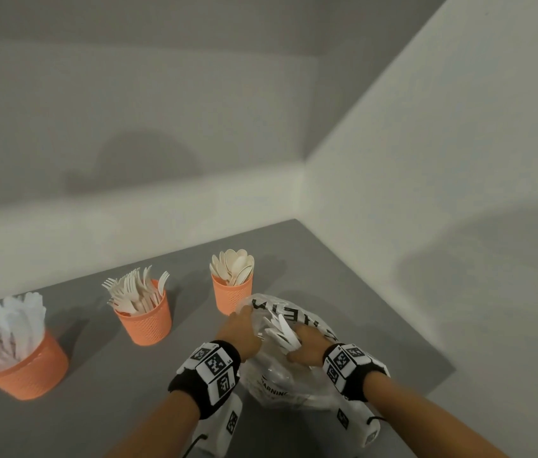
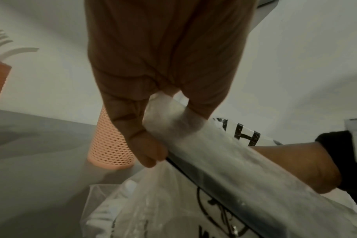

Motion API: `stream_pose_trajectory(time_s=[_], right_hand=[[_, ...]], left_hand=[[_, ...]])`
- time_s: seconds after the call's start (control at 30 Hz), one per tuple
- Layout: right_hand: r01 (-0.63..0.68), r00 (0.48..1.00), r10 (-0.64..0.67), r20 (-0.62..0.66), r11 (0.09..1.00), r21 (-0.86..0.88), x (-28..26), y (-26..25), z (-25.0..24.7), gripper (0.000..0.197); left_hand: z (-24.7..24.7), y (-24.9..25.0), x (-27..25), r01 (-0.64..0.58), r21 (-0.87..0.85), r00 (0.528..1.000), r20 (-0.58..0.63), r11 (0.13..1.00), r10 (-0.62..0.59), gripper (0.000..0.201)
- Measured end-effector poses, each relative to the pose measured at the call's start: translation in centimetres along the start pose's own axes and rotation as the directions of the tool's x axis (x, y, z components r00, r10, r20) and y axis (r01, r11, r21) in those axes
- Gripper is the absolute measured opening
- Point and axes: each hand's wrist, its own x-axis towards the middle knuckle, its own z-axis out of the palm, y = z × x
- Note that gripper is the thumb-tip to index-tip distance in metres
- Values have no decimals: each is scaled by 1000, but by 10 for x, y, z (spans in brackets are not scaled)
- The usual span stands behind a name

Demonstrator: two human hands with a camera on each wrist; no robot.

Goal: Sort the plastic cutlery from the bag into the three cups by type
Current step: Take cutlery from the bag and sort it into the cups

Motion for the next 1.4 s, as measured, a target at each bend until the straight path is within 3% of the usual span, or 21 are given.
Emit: stream_pose_trajectory(time_s=[0.23, 0.37, 0.47, 0.57, 0.67, 0.73, 0.8, 0.87, 1.0, 1.1, 1.17, 1.23, 1.33, 1.4], right_hand=[[63, 996, -60, -68, 997, 44, -7, -6, -6, 40], [131, 989, -116, -97, 976, 171, -7, -19, -18, 41], [193, 979, -161, -124, 928, 319, -12, -40, -41, 18], [243, 965, -165, -206, 861, 446, -17, -67, -70, 22], [317, 933, -141, -332, 758, 570, -11, -92, -87, 22], [373, 915, -147, -376, 664, 648, -5, -112, -89, 21], [410, 905, -171, -390, 597, 689, 3, -134, -82, 21], [427, 900, -189, -392, 553, 715, 11, -157, -66, 21], [435, 900, -220, -376, 517, 738, 24, -198, -23, 22], [406, 914, -212, -347, 501, 764, 32, -224, 7, 9], [346, 938, -165, -304, 445, 826, 38, -239, 25, 10], [261, 965, -105, -239, 388, 884, 41, -252, 37, 18], [245, 969, -105, -223, 339, 908, 44, -264, 39, 15], [234, 972, -126, -200, 378, 896, 46, -268, 40, 7]], left_hand=[[-1, 5, 2, -16, -89, 1000, 19, 996, 17, 58], [4, 12, 0, -112, -133, 992, -65, 985, 104, 55], [2, 13, -4, -147, -266, 989, -46, 953, 140, 47], [-6, 6, -8, -90, -409, 988, 76, 908, 132, 45], [-20, -8, -17, -121, -512, 993, -51, 851, 110, 24], [-30, -24, -23, -56, -712, 994, -106, 700, -28, 20], [-38, -40, -29, 72, -925, 988, 15, 372, -154, 28], [-46, -53, -34, 170, -982, 965, 148, 86, -217, 42], [-59, -73, -48, 177, -970, 940, 217, -166, -263, 63], [-74, -88, -56, 85, -931, 954, 179, -355, -239, 54], [-84, -92, -64, 57, -929, 967, 143, -364, -213, 44], [-89, -95, -73, 70, -947, 980, 123, -315, -153, 44], [-93, -110, -79, 108, -991, 983, 118, -80, -140, 61], [-97, -121, -82, 52, -993, 986, 34, 104, -164, 47]])
